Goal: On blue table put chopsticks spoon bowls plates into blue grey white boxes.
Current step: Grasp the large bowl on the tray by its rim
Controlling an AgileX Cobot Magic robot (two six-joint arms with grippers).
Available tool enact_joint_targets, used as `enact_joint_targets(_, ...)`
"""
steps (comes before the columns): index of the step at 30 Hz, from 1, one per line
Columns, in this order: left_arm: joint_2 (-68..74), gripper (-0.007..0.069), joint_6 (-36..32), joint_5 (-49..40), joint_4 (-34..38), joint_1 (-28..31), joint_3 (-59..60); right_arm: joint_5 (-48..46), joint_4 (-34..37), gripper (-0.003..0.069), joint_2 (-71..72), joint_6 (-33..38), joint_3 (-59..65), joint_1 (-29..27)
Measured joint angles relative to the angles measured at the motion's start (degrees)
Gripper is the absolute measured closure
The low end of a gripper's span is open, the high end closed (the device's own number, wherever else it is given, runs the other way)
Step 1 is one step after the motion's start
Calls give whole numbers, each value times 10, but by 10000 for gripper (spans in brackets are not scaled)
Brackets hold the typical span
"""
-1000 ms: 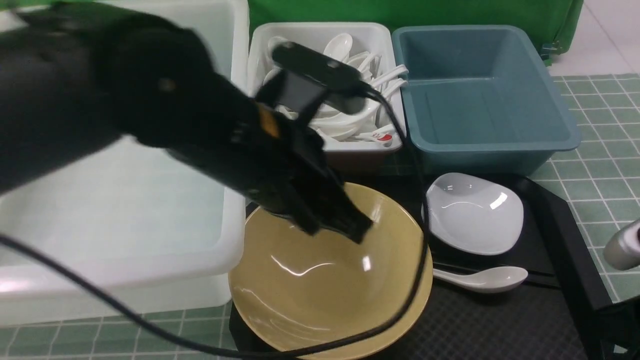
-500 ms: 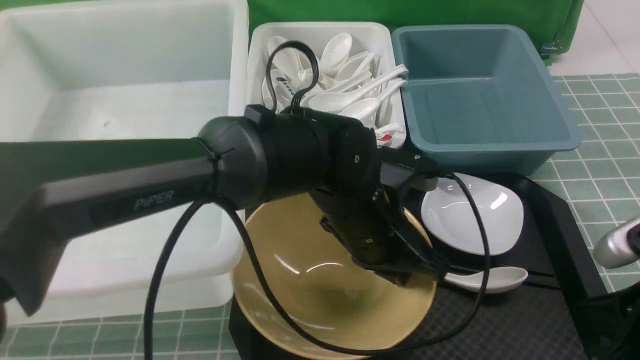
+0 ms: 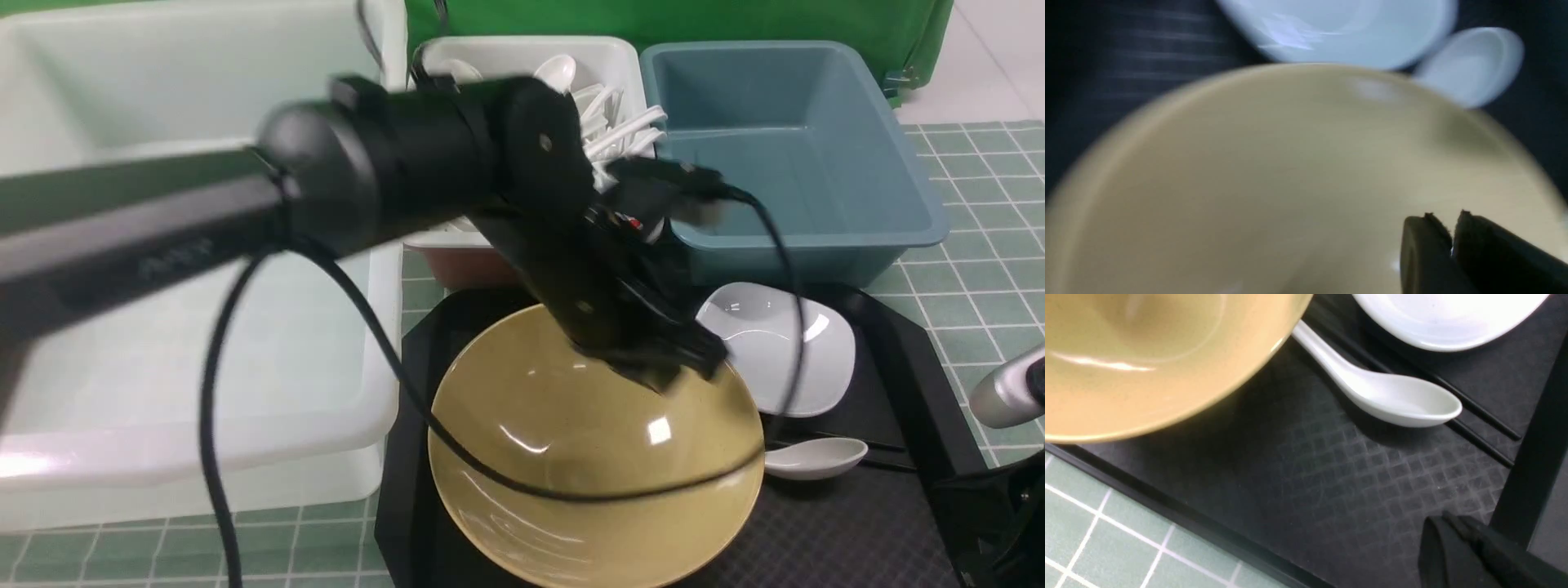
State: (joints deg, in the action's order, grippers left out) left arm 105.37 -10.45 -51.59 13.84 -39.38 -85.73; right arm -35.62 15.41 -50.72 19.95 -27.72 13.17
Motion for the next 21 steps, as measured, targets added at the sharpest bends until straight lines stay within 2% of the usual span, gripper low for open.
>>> enact_joint_targets(1,-1,489,3,-1,-9,1,0,1,0,622,0,0,0,0)
enact_joint_targets(2,-3,433,24,-15,-87,7,-3,4,0,622,0,0,0,0)
enact_joint_targets(5,3,372,49,-24,-166,10,-3,11,1,622,0,0,0,0)
enact_joint_targets(8,13,346,75,-21,-217,10,-3,16,1,621,0,0,0,0)
enact_joint_targets(14,35,345,121,-9,-269,10,-3,16,1,618,0,0,0,0)
enact_joint_targets(21,67,349,119,-4,-269,10,-3,16,2,614,0,0,0,0)
